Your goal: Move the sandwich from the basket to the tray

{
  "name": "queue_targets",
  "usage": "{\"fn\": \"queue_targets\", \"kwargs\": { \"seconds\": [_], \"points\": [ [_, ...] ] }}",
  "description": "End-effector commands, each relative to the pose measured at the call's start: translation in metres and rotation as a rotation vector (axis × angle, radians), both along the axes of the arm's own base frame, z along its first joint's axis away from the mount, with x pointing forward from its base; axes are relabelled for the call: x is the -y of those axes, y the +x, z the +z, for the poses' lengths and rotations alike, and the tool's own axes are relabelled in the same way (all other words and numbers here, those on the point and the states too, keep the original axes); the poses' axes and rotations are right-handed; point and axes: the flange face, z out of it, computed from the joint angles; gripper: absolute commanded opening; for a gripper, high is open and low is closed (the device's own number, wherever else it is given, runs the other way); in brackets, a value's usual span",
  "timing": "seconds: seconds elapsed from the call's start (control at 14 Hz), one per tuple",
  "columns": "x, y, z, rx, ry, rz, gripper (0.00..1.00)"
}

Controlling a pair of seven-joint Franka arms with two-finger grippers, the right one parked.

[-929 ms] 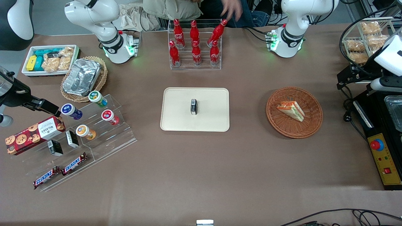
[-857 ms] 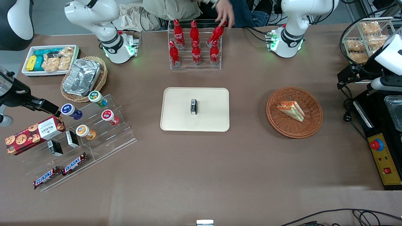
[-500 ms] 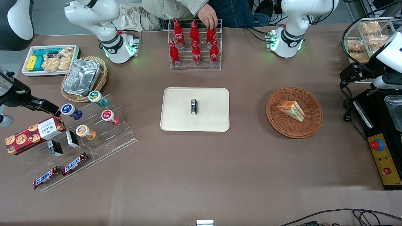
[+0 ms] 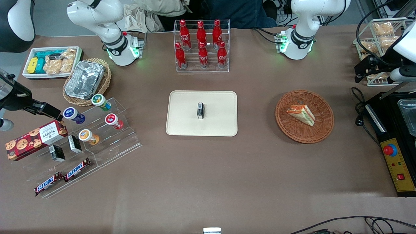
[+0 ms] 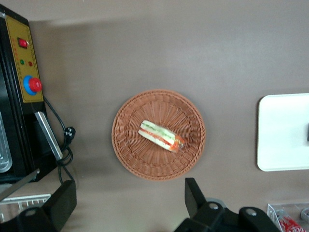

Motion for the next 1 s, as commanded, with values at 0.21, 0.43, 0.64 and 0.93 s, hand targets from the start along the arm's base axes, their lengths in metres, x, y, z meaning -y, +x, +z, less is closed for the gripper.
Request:
{"fn": "queue_targets", "kwargs": {
  "seconds": [0.21, 0.43, 0.64, 0.93],
  "points": [
    [-0.009, -0.039, -0.033, -0.057, 0.014, 0.089, 1.00],
    [-0.012, -0.063, -0.081, -0.039, 0.011, 0.179, 1.00],
    [-0.022, -0.086, -0.140, -0.005, 0.001, 0.298, 0.99],
    [-0.027, -0.099, -0.201, -0.015, 0.000, 0.444, 0.99]
  ]
}}
